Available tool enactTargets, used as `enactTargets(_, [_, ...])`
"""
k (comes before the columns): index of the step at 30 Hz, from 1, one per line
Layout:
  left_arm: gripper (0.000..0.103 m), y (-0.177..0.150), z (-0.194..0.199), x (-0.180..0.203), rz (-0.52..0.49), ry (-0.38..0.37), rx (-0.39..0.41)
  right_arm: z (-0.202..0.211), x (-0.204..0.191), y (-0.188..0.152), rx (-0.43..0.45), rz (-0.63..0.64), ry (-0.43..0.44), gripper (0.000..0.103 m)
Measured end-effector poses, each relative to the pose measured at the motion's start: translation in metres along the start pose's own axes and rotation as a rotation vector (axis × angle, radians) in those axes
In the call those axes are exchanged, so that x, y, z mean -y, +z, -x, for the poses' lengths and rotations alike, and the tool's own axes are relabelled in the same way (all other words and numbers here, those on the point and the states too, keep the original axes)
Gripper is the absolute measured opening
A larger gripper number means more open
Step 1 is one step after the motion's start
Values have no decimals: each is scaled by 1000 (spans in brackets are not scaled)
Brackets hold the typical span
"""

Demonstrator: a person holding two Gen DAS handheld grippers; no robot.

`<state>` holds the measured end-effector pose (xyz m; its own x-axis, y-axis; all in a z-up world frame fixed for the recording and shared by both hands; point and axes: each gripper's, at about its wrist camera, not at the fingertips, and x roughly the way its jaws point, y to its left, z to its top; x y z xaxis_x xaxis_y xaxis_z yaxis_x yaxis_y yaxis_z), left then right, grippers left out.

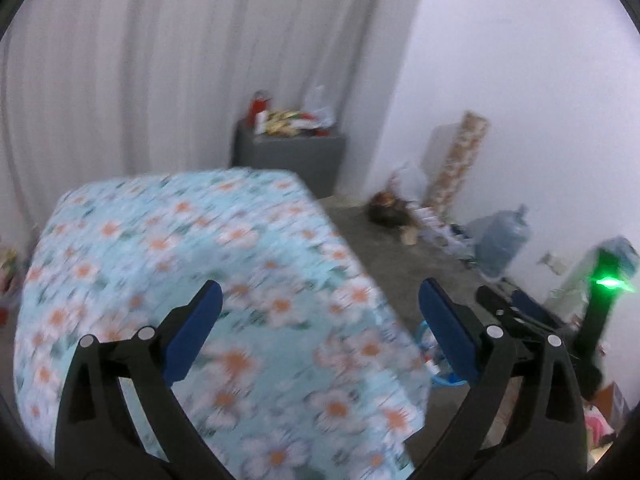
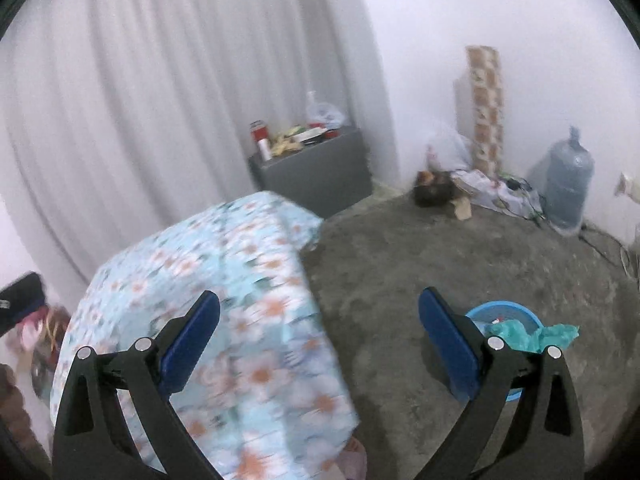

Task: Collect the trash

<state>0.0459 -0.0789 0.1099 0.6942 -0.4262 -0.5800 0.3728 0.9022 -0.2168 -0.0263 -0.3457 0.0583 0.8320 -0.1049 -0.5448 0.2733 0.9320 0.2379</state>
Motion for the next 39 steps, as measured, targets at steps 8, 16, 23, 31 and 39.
enactTargets(8, [94, -41, 10, -28, 38, 238, -49, 17, -53, -23, -46, 110, -64, 97])
enactTargets(16, [94, -62, 12, -33, 70, 295, -87, 26, -70, -30, -62, 177, -92, 97])
enactTargets(23, [94, -88, 0, -26, 47, 297, -192, 28, -68, -34, -58, 174, -85, 97])
enactTargets(31, [94, -89, 2, -23, 50, 312, -178, 26, -71, -35, -52, 174, -82, 97])
enactTargets(39, [94, -87, -1, -22, 47, 315, -200, 23, -75, -37, -58, 190, -86, 97])
